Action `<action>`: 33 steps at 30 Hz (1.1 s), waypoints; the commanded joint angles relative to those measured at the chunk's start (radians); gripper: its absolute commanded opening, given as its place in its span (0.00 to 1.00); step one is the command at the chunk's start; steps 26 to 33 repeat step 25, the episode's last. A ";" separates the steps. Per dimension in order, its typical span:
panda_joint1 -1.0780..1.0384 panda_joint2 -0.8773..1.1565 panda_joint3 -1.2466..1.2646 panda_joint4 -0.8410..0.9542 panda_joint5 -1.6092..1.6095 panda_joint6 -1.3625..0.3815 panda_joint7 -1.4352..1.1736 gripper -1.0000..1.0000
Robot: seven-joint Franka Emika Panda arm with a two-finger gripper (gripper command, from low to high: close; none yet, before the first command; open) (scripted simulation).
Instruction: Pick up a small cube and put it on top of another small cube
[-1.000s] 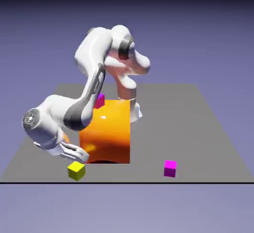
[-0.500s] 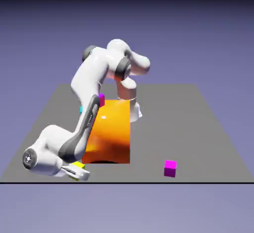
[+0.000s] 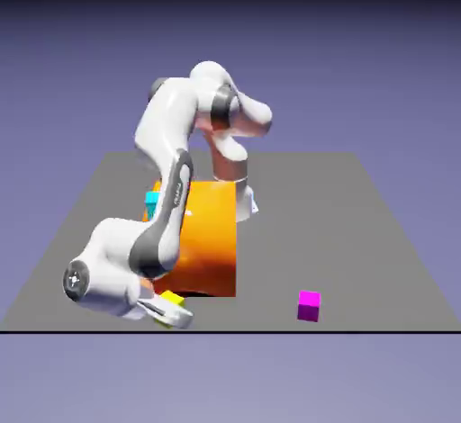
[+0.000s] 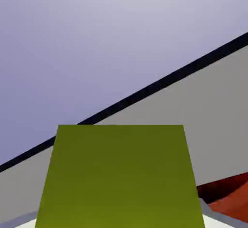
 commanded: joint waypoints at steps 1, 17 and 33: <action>-0.005 -0.018 0.036 -0.032 0.002 0.025 0.034 0.00; -0.048 -0.215 0.507 -0.488 0.055 0.444 0.462 0.00; -0.075 -0.258 0.507 -0.448 0.049 0.357 0.475 1.00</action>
